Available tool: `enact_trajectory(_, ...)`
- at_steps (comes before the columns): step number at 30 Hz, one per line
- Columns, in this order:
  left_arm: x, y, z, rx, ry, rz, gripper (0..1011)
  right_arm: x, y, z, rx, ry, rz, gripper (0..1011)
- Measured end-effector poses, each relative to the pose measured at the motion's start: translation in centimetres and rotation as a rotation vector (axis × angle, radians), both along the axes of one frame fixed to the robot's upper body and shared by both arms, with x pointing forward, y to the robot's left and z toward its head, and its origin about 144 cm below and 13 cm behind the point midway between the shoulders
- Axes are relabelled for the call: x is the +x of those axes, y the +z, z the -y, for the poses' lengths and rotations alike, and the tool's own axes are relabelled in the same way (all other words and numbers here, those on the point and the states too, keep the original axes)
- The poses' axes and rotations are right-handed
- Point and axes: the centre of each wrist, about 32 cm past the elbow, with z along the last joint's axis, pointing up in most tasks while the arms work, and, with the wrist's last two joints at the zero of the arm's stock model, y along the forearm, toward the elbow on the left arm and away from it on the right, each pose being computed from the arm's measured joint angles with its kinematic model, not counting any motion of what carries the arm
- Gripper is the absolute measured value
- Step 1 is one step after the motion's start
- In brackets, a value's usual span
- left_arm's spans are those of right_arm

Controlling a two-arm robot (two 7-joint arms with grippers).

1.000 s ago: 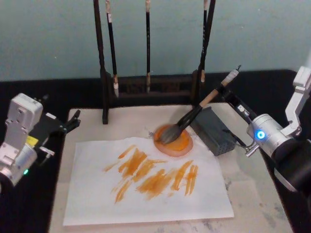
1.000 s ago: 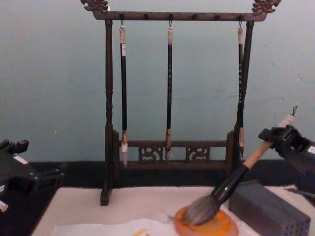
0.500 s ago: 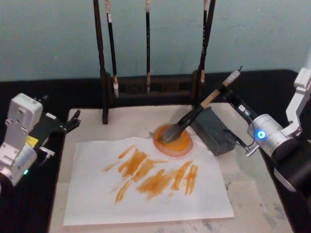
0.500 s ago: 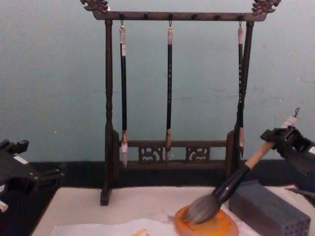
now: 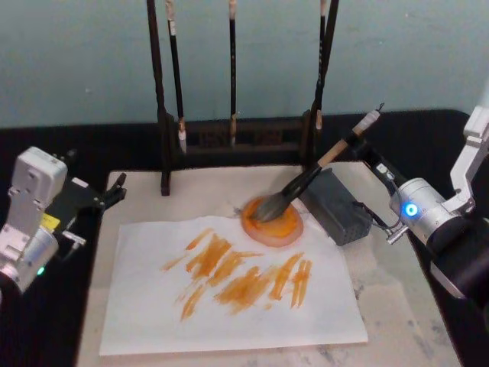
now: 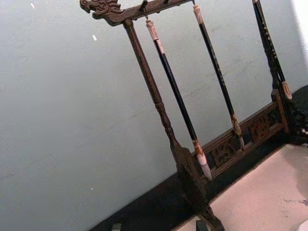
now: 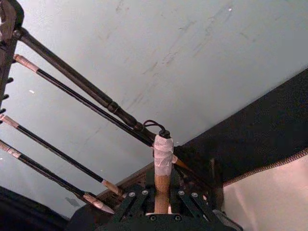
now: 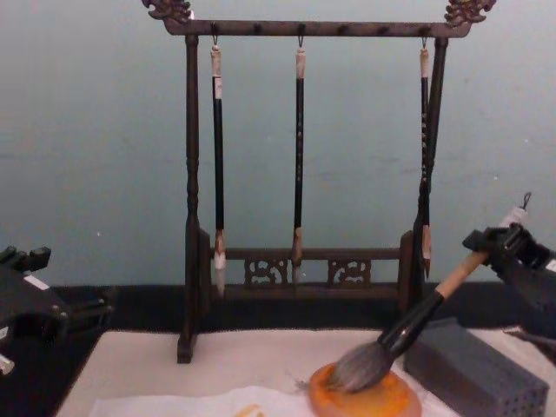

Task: Pick up the brush from the inkstone, write on the paper, then place the brush back to its original position.

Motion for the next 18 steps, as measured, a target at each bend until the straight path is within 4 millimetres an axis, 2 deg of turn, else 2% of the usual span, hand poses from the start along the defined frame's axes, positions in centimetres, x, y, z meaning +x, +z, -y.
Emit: enact_trajectory(18,0.00,0.00,0.00,0.000,0.000,0.000,1001,0.45,-0.52,0.33,0.001,-0.012,-0.024,176)
